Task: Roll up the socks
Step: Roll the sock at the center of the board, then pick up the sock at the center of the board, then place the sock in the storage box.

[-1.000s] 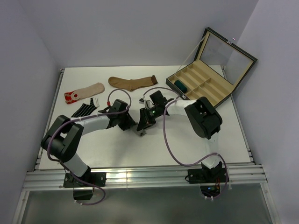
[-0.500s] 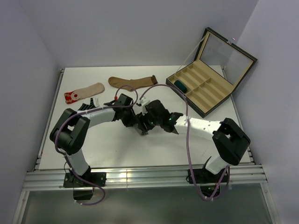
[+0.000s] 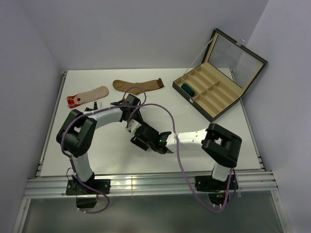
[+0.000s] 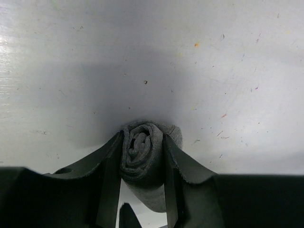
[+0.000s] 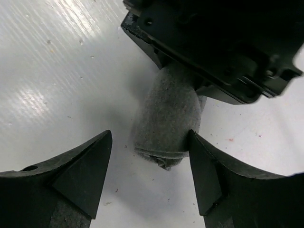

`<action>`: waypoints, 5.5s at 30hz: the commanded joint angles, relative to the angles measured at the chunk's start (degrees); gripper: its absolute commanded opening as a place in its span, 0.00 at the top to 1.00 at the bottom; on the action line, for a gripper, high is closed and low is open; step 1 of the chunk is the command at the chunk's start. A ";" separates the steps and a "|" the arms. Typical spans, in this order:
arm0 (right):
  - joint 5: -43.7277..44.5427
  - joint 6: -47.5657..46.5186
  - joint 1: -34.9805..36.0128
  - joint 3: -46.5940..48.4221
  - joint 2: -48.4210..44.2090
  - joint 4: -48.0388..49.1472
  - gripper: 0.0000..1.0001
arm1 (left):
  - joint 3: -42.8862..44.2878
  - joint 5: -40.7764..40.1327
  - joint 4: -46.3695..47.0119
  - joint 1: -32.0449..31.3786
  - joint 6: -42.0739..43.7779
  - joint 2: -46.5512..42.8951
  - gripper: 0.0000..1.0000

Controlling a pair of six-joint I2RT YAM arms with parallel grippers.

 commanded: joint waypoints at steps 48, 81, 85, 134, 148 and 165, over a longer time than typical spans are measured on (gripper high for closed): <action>-22.61 5.17 -11.94 2.84 6.48 -5.78 1.00 | -11.67 0.20 11.93 3.49 -14.14 -6.43 0.35; -5.21 2.09 -6.66 10.39 9.55 -6.75 0.37 | -5.16 -1.29 2.70 2.96 -9.22 -0.71 0.93; -5.03 2.18 -6.66 11.36 10.87 -6.13 0.37 | -5.25 -1.12 3.14 2.61 -9.31 -0.36 0.93; -21.46 -18.91 -45.13 35.43 -0.39 -30.21 1.00 | -5.16 -32.49 8.14 23.09 23.20 -50.80 0.01; -26.48 -25.77 -58.34 57.41 22.02 -37.77 1.00 | -19.49 -41.11 25.72 23.17 27.61 -61.44 0.01; -28.06 -28.84 -61.51 65.76 34.34 -39.00 1.00 | -20.11 -37.33 25.90 23.17 26.55 -57.22 0.02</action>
